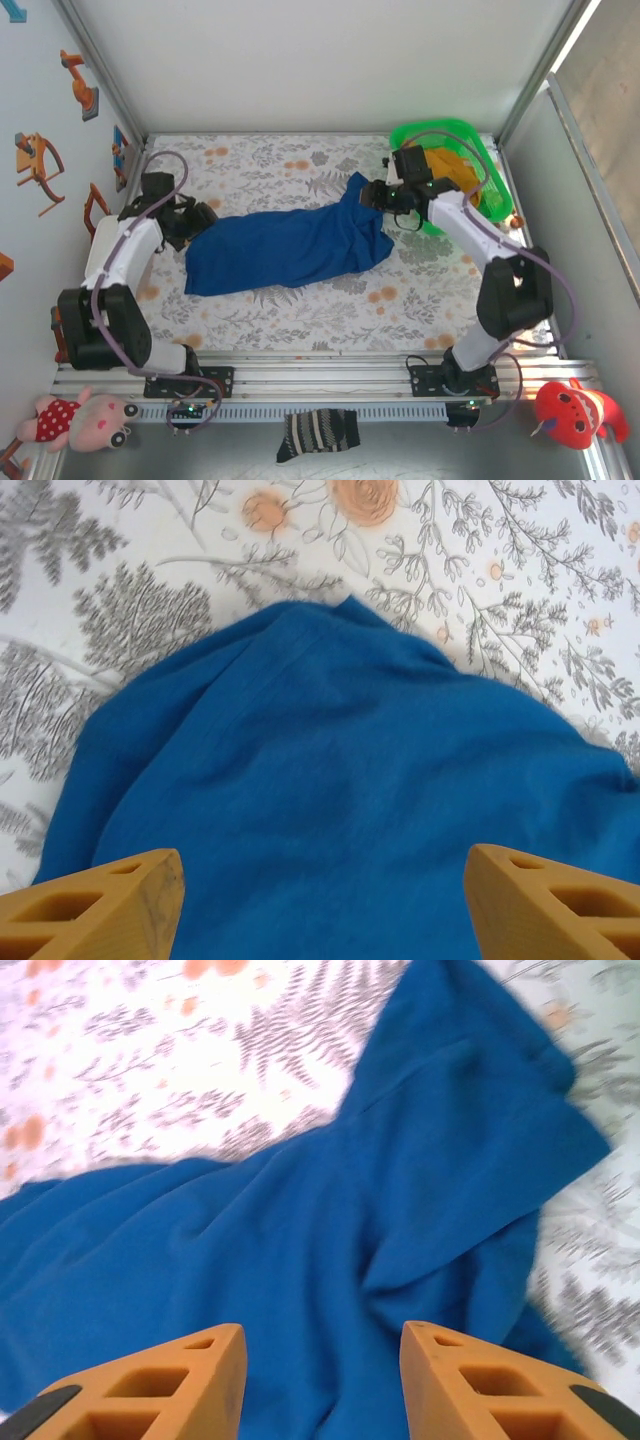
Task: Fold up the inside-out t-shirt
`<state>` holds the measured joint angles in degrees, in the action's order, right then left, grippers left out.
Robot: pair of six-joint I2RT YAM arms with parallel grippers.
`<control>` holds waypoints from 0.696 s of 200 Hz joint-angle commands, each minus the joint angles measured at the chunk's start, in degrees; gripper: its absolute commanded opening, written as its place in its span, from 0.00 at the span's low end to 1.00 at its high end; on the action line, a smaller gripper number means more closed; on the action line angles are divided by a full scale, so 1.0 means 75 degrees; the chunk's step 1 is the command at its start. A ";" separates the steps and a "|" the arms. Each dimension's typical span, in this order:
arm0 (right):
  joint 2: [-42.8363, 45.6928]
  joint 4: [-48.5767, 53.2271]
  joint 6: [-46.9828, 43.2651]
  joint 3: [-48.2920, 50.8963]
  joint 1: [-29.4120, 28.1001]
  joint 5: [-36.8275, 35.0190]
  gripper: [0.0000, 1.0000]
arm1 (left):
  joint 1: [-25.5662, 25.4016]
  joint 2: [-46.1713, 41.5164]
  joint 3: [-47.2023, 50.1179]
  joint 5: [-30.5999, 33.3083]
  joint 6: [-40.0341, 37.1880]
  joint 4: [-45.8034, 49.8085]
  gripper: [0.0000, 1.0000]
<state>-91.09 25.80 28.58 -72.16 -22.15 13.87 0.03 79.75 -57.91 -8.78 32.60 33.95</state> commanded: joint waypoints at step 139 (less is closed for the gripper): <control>0.0089 -0.1343 0.2069 0.2883 -0.1193 -0.1037 0.52 | -0.0006 -0.1455 0.3078 0.0550 0.1759 0.0186 0.81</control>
<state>-88.51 18.65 42.04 -48.31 -30.57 6.31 0.03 67.00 -36.38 -5.72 44.14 36.84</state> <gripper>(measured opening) 0.522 0.809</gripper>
